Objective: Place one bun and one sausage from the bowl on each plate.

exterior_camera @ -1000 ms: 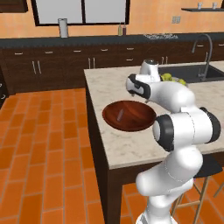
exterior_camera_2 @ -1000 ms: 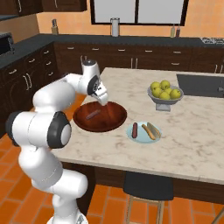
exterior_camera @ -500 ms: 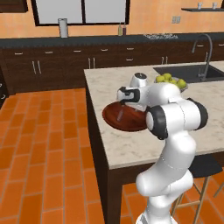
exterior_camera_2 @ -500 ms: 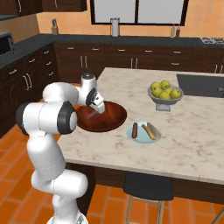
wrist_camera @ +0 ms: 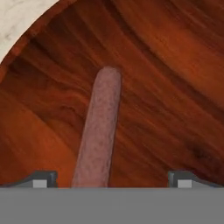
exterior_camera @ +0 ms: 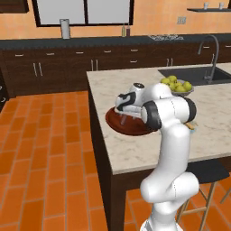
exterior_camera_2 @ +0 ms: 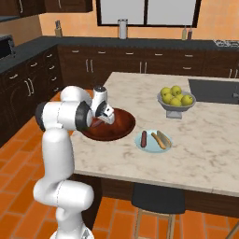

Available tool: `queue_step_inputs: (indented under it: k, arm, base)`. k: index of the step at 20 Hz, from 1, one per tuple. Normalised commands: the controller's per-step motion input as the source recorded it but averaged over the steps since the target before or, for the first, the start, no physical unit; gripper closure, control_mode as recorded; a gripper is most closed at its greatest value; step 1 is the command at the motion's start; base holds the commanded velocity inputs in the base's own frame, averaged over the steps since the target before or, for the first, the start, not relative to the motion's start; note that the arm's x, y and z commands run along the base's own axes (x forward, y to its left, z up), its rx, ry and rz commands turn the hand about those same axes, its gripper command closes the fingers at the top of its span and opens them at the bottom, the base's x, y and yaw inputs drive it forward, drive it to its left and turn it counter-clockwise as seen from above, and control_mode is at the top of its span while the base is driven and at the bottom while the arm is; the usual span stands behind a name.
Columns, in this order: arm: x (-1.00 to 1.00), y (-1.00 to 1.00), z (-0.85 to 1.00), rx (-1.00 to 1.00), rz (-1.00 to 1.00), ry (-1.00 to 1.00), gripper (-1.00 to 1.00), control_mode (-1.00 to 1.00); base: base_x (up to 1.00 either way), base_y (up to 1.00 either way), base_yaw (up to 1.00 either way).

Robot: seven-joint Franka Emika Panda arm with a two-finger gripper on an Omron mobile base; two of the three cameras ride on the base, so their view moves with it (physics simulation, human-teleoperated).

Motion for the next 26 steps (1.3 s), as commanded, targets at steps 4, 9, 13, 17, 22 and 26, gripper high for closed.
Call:
queue_step_inputs:
  k: [4, 9, 13, 17, 22, 26]
  arm:
    - [0.81, 0.18, -0.27, 0.00, 0.12, 0.15, -1.00, -1.00]
    - [0.32, 0.09, -0.50, 0.00, 0.00, 0.19, -1.00, -1.00]
    - [-0.06, 0.24, -0.58, 0.00, 0.00, 0.07, 1.00, -1.00]
    - [-0.52, 0.19, -0.53, 0.00, 0.00, 0.00, 1.00, -1.00]
    - [-0.44, 0.22, -0.42, 0.00, 0.00, 0.03, 1.00, -1.00]
    - [-0.45, 0.18, 0.57, 0.00, -0.02, -0.07, 1.00, -1.00]
  base:
    - [0.00, 0.00, 0.00]
    - [0.00, 0.00, 0.00]
    - [0.00, 0.00, 0.00]
    - [0.00, 0.00, 0.00]
    - [0.00, 0.00, 0.00]
    - [0.00, 0.00, 0.00]
